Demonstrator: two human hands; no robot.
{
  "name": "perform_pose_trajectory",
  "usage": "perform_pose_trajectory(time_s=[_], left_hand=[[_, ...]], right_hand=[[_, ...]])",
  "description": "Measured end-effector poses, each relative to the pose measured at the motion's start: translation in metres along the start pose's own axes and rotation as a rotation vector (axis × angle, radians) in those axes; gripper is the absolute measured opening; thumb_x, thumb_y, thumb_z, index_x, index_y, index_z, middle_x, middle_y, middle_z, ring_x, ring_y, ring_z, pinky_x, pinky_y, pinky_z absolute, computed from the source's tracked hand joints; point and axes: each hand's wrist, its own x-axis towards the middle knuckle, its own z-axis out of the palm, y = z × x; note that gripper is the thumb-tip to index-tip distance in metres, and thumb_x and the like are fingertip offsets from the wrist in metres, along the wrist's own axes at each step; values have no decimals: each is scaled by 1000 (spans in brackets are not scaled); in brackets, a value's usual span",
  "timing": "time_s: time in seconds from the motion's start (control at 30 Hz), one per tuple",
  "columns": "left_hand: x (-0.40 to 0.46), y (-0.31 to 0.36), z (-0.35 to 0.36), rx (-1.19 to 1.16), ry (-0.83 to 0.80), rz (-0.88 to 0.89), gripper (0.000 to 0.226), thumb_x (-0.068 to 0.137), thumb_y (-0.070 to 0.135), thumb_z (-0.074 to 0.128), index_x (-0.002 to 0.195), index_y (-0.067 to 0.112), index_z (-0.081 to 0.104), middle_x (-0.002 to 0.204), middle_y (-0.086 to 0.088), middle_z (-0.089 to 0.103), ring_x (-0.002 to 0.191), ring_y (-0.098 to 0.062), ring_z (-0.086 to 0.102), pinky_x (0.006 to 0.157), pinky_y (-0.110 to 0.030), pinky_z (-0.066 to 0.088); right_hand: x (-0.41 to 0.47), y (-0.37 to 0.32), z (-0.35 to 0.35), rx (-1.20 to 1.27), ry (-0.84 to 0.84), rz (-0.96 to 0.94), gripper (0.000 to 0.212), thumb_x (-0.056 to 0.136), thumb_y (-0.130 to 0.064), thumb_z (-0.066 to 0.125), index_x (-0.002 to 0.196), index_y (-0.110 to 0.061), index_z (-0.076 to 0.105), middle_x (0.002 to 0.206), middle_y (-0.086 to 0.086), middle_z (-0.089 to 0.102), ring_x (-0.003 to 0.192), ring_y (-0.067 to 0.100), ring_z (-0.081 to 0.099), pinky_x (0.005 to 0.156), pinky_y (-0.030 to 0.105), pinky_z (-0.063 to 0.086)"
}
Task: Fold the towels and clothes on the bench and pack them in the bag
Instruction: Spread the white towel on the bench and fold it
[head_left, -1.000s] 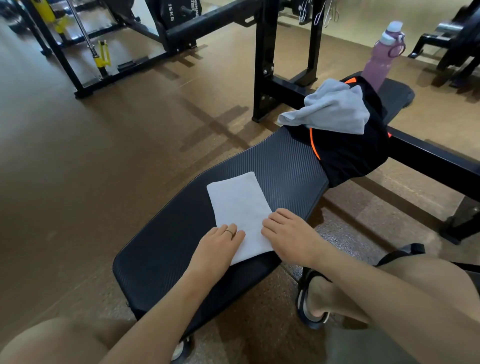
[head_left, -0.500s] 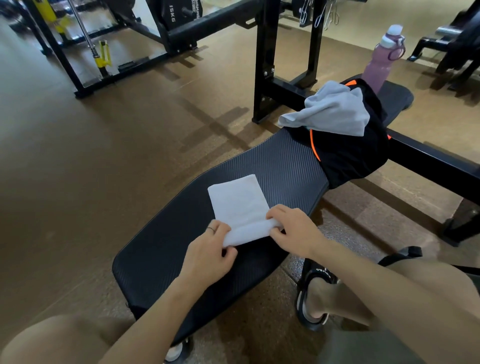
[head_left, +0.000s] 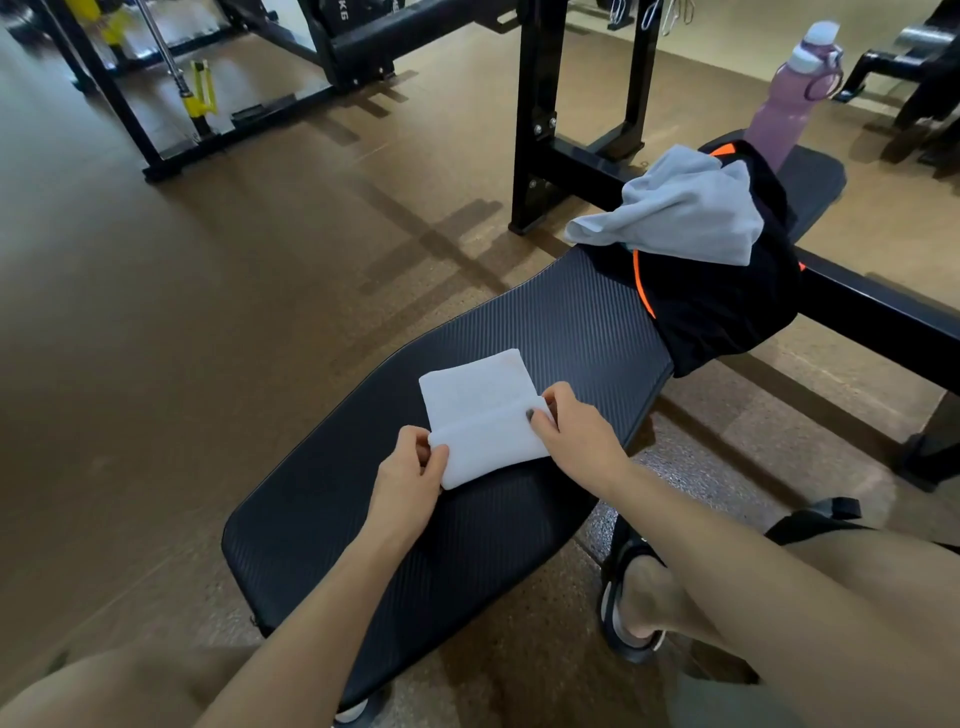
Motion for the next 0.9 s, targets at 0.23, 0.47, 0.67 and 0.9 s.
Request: perform_pose_trajectory(time_s=[0.23, 0.47, 0.67, 0.9], left_hand=[[8, 6, 6, 517, 129, 267, 12, 102, 23, 51, 109, 19, 42, 100, -5, 47, 70, -26, 54, 57, -43, 50], [11, 16, 8, 1043, 62, 830, 26, 73, 14, 70, 95, 15, 56, 93, -5, 57, 77, -24, 53, 66, -35, 45], [12, 20, 14, 1126, 42, 717, 42, 79, 37, 64, 112, 11, 54, 104, -7, 56, 84, -25, 52, 68, -36, 46], [25, 36, -7, 926, 4, 614, 12, 85, 26, 54, 84, 16, 48, 75, 3, 53, 66, -22, 52, 56, -32, 32]], right_hand=[[5, 3, 13, -172, 178, -108, 16, 101, -29, 48, 109, -16, 42, 102, 2, 43, 71, 25, 50, 63, 35, 38], [7, 0, 0, -734, 162, -802, 17, 86, -18, 53, 102, -16, 55, 114, 6, 54, 106, 27, 52, 97, 41, 42], [10, 2, -8, -805, -34, -782, 38, 76, -36, 56, 109, -17, 52, 118, 3, 56, 108, 24, 52, 102, 41, 43], [18, -15, -26, -243, -160, -382, 12, 79, -33, 55, 78, -22, 49, 76, -4, 56, 69, 18, 53, 62, 35, 42]])
